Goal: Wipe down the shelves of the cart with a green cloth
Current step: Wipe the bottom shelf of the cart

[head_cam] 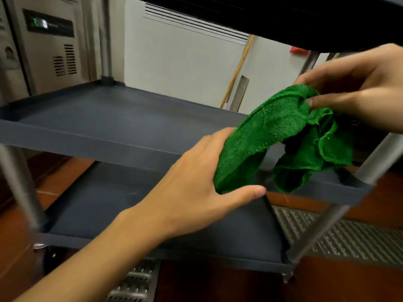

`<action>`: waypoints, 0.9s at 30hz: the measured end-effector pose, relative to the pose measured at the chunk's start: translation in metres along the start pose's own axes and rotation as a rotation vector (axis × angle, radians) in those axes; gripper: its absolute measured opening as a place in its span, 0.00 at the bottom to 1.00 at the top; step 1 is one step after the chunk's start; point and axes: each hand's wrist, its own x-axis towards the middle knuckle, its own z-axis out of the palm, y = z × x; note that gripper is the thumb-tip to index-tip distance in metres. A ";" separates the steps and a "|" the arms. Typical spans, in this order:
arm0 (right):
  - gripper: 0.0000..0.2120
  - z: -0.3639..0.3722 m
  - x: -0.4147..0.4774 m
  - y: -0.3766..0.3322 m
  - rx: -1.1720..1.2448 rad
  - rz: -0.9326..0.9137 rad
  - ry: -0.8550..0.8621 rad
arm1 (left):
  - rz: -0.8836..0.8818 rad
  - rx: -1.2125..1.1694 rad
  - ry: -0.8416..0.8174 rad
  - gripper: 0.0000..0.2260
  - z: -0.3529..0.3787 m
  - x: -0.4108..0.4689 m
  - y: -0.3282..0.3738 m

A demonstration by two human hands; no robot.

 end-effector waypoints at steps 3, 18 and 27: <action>0.15 0.028 -0.012 -0.005 0.151 0.072 -0.103 | -0.023 -0.063 -0.035 0.08 -0.012 -0.018 -0.017; 0.08 0.220 -0.061 0.057 0.345 0.433 -0.626 | -0.471 0.278 -0.648 0.21 -0.042 -0.083 -0.081; 0.24 0.262 -0.057 0.078 0.428 0.425 -0.884 | -0.708 -0.107 -0.659 0.13 -0.034 -0.103 -0.138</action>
